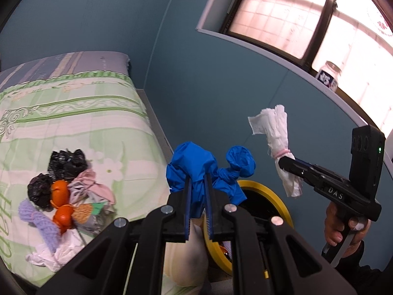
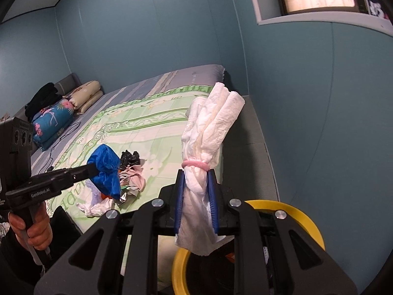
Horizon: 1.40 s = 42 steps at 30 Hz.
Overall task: Collect trash
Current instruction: 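Carry the glove with the left tool while the right tool carries the paper bundle to the bin, then open the left tool over the bin while the right tool drops the paper bundle in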
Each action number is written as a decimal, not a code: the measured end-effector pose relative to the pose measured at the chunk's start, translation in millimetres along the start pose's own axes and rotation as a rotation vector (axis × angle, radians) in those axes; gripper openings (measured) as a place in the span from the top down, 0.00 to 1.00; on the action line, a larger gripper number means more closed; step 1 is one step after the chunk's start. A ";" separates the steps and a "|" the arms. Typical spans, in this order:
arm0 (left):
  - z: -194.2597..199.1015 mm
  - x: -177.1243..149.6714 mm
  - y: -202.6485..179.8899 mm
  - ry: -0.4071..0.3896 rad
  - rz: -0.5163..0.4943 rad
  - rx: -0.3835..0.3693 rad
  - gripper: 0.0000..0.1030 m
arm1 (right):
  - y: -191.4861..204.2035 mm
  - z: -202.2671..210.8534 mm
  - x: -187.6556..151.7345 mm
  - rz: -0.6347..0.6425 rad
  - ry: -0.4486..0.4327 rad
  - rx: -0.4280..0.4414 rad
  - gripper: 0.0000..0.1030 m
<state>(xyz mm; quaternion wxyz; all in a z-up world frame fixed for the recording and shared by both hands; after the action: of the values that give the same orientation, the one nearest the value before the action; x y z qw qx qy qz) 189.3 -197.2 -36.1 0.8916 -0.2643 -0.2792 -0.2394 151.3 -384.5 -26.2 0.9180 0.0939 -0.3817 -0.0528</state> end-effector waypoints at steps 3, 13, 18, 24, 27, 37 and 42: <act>-9.9 -2.3 -13.6 0.022 -0.029 -0.005 0.91 | -10.1 3.6 -3.3 -0.022 -0.006 -0.007 0.83; -42.0 -18.6 -50.5 0.093 -0.105 -0.033 0.91 | -36.3 13.5 -16.9 -0.069 -0.010 -0.036 0.83; -57.3 -28.7 -69.0 0.125 -0.152 -0.055 0.91 | -49.3 12.1 -25.3 -0.095 0.006 -0.045 0.83; -79.4 -46.7 -91.2 0.176 -0.203 -0.084 0.91 | -65.6 4.1 -36.6 -0.136 0.040 -0.041 0.83; -90.1 -56.0 -100.1 0.201 -0.232 -0.095 0.91 | -69.6 -1.4 -42.6 -0.143 0.062 -0.042 0.82; -124.3 -85.5 -114.1 0.320 -0.260 -0.121 0.91 | -80.0 -27.6 -79.0 -0.192 0.186 -0.045 0.82; -134.7 -87.0 -114.6 0.345 -0.249 -0.135 0.91 | -82.5 -31.6 -85.4 -0.199 0.206 -0.035 0.82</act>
<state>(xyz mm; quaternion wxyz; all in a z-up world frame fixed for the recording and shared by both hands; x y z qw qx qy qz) 110.0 -339.8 -146.7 0.8701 -0.2419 -0.1364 -0.4072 111.7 -446.4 -124.6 0.9439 0.1204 -0.2735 -0.1403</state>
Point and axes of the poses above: each gripper's, at about its wrist camera, not at the fingertips, and z roughly against the way its jaws point, y to its left, x to its top, the point moved 7 cm from there along -z, roughly the way its jaws point, and after that the axes turned 9 degrees about y, right-handed, at the moved point
